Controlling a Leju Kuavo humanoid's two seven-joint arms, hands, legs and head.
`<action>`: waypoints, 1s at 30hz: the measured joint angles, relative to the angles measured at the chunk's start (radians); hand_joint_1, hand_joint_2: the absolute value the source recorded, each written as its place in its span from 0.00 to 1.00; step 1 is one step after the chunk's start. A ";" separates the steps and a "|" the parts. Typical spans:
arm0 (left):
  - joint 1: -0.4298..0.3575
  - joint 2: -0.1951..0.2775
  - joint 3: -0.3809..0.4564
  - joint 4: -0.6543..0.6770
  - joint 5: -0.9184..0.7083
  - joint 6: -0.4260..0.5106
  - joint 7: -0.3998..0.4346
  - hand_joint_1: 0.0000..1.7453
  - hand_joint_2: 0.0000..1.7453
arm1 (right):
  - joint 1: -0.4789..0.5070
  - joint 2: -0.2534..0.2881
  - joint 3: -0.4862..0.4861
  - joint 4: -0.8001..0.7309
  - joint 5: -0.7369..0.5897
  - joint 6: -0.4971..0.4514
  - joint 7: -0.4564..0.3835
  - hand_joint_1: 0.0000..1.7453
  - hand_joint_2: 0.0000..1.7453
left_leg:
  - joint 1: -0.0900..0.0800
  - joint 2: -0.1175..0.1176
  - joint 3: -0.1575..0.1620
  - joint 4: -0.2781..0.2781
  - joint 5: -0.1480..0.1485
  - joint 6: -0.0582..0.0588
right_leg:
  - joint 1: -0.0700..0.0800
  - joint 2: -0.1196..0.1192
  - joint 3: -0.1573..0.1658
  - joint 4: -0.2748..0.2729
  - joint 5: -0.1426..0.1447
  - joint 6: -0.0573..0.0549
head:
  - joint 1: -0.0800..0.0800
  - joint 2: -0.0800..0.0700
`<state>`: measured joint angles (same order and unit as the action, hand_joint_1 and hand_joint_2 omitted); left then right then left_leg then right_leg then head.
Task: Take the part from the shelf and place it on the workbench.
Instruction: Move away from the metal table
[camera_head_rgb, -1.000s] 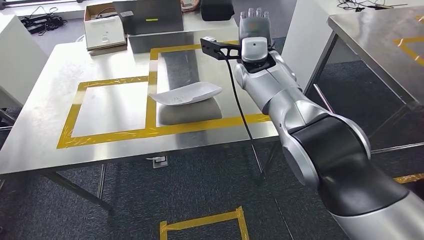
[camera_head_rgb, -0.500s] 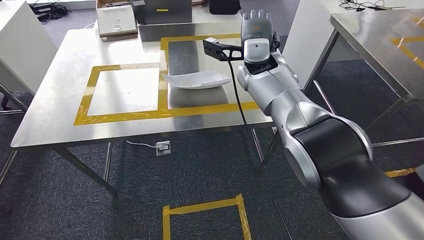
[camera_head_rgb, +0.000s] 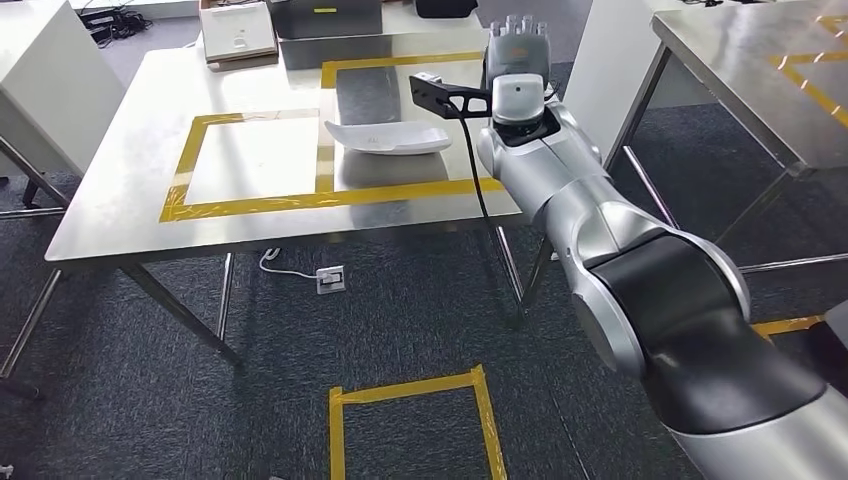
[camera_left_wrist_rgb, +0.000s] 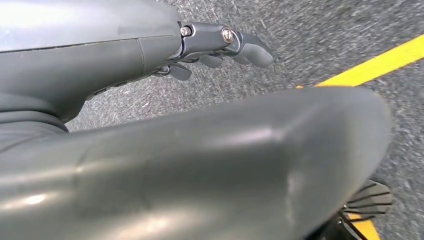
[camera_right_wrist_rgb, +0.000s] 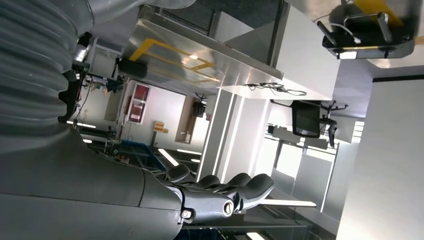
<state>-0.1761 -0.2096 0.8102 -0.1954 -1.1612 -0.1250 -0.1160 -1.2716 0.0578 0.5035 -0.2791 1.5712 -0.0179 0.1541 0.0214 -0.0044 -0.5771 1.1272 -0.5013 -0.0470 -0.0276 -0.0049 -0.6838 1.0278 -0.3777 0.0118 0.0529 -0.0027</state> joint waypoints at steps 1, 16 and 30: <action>-0.001 0.000 0.000 0.000 0.000 0.000 0.000 0.00 0.00 | -0.002 0.000 0.000 -0.001 0.000 0.000 0.001 0.00 1.00 | -0.002 -0.002 0.027 -0.045 -0.014 0.005 | 0.000 0.000 -0.006 0.003 0.008 0.007 | 0.001 0.000; 0.001 -0.002 -0.001 0.000 0.000 0.000 0.003 0.00 0.00 | 0.009 -0.004 0.000 -0.002 0.000 0.006 0.002 0.00 1.00 | -0.041 -0.001 -0.118 -0.074 0.117 0.087 | 0.047 0.004 0.111 0.068 -0.132 -0.037 | 0.003 0.000; 0.000 0.000 -0.007 0.000 -0.003 0.000 0.008 0.00 0.00 | 0.004 0.003 0.000 -0.002 0.000 0.009 0.003 0.00 1.00 | 0.000 0.000 -0.043 0.038 0.016 -0.006 | 0.011 -0.004 0.012 -0.004 -0.009 -0.016 | 0.003 0.000</action>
<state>-0.1765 -0.2101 0.8030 -0.1953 -1.1643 -0.1249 -0.1080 -1.2678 0.0612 0.5035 -0.2810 1.5710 -0.0088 0.1575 0.0212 -0.0046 -0.6206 1.1649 -0.4857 -0.0532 -0.0168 -0.0090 -0.6720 1.0238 -0.3868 -0.0045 0.0559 -0.0027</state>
